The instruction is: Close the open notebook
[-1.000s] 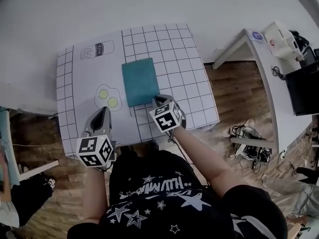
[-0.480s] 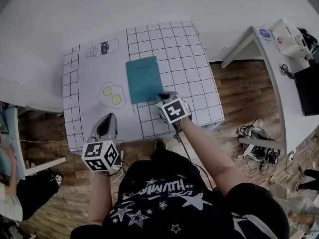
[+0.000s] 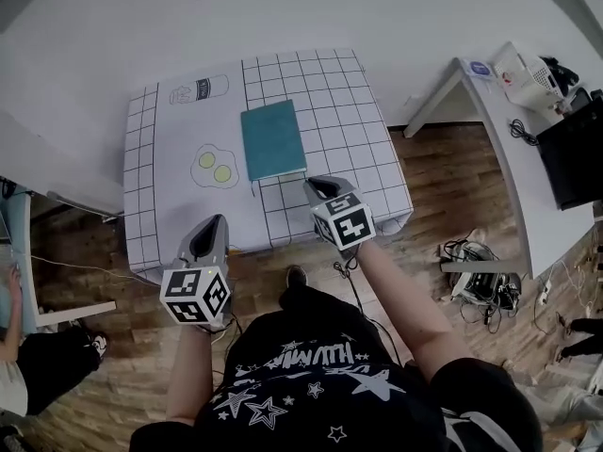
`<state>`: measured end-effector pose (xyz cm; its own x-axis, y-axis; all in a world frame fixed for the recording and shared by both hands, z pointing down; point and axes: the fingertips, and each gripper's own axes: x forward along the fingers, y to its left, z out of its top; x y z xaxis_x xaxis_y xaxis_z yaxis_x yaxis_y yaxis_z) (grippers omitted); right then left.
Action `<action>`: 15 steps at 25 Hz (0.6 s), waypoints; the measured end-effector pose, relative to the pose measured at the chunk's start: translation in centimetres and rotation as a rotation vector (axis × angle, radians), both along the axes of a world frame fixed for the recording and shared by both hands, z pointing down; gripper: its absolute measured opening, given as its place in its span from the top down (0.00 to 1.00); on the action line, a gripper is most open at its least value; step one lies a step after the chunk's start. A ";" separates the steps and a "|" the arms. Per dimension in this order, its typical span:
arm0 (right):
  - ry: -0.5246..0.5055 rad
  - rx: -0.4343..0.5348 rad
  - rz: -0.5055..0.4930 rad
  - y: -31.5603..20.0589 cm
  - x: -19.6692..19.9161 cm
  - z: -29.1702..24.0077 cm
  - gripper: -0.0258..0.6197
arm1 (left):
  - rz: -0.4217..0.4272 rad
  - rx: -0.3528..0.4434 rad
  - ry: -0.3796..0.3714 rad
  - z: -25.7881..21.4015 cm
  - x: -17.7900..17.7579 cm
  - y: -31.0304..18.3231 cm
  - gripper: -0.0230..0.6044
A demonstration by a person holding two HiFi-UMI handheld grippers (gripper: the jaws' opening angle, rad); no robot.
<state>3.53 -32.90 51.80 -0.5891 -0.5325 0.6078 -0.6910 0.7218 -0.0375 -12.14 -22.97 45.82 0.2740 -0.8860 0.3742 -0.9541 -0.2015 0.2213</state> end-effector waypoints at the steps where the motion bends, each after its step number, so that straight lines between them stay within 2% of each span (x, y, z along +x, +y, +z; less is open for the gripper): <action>1: -0.012 0.013 -0.004 1.0 -0.1 -0.5 0.92 | 0.005 0.004 0.001 -0.2 0.2 0.7 0.95; 8: -0.179 0.144 -0.041 7.0 -1.0 -5.0 0.92 | 0.013 0.046 0.009 -1.6 0.6 6.3 0.95; 15: -0.220 0.149 -0.039 14.1 -1.5 -6.0 0.92 | 0.011 0.060 -0.001 -2.3 0.7 12.9 0.95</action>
<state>2.08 -18.82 45.75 -0.7201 -0.5808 0.3797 -0.6497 0.7565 -0.0750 -11.46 -10.09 43.54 0.2838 -0.9036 0.3210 -0.9519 -0.2252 0.2078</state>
